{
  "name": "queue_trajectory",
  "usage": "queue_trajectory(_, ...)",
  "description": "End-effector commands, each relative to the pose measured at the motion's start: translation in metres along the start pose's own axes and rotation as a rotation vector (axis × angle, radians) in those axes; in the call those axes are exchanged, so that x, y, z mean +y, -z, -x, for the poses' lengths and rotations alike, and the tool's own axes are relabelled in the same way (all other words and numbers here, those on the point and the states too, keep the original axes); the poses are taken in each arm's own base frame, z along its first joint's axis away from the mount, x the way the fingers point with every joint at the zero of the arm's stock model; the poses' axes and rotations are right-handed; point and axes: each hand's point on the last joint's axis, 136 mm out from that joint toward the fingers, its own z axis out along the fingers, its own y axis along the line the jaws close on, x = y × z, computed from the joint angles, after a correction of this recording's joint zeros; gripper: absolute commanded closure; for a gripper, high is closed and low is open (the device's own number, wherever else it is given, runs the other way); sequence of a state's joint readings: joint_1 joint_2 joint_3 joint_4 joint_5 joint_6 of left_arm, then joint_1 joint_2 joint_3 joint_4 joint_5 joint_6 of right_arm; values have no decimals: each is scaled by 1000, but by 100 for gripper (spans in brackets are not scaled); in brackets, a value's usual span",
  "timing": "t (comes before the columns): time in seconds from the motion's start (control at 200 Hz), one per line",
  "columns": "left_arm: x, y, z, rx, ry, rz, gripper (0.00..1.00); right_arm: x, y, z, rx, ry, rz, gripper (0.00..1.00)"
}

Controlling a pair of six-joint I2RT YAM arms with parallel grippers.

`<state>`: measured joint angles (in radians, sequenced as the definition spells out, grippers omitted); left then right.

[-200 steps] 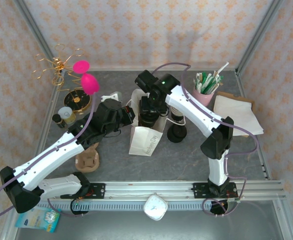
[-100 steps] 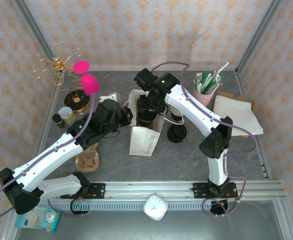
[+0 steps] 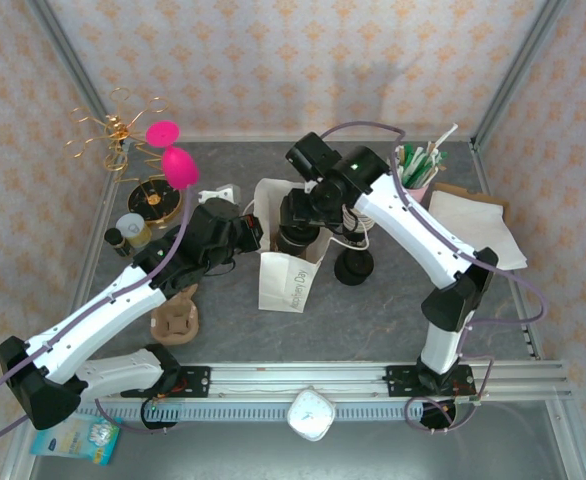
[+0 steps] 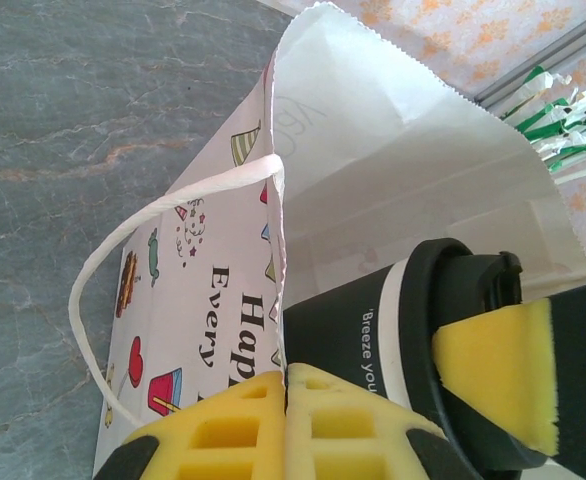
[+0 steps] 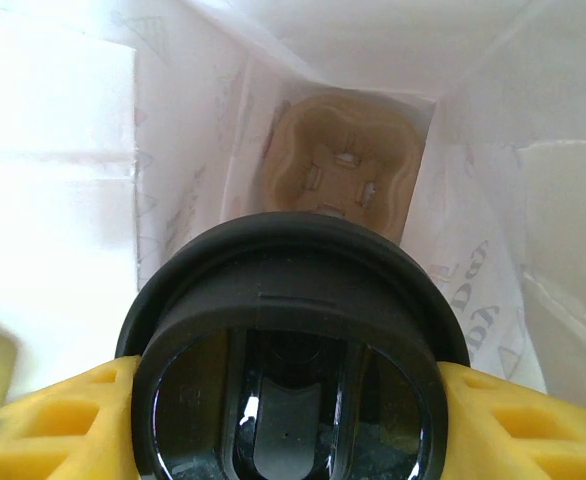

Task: Pack the takeout coffee

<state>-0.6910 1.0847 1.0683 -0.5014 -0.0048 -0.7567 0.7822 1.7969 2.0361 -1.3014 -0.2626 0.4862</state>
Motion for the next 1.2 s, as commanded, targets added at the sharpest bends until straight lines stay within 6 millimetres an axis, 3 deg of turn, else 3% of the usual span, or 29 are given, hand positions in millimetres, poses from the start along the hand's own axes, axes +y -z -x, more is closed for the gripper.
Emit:
queue_trajectory(0.0,2,0,-2,1,-25,-8,100,-5,-13,0,22,0,-38,57)
queue_trajectory(0.38,-14,0,-8,30,0,-110,100,-9,-39,26,-32,-4,-140,57)
queue_trajectory(0.636,-6,-3,-9,40,-13,-53,100,-18,-58,36,-47,7,-214,57)
queue_trajectory(0.991,-4,-2,-9,41,-14,-45,100,-23,-79,43,-42,23,-270,56)
queue_trajectory(1.196,-3,-4,-9,42,-19,-34,100,-23,-100,37,5,32,-283,56)
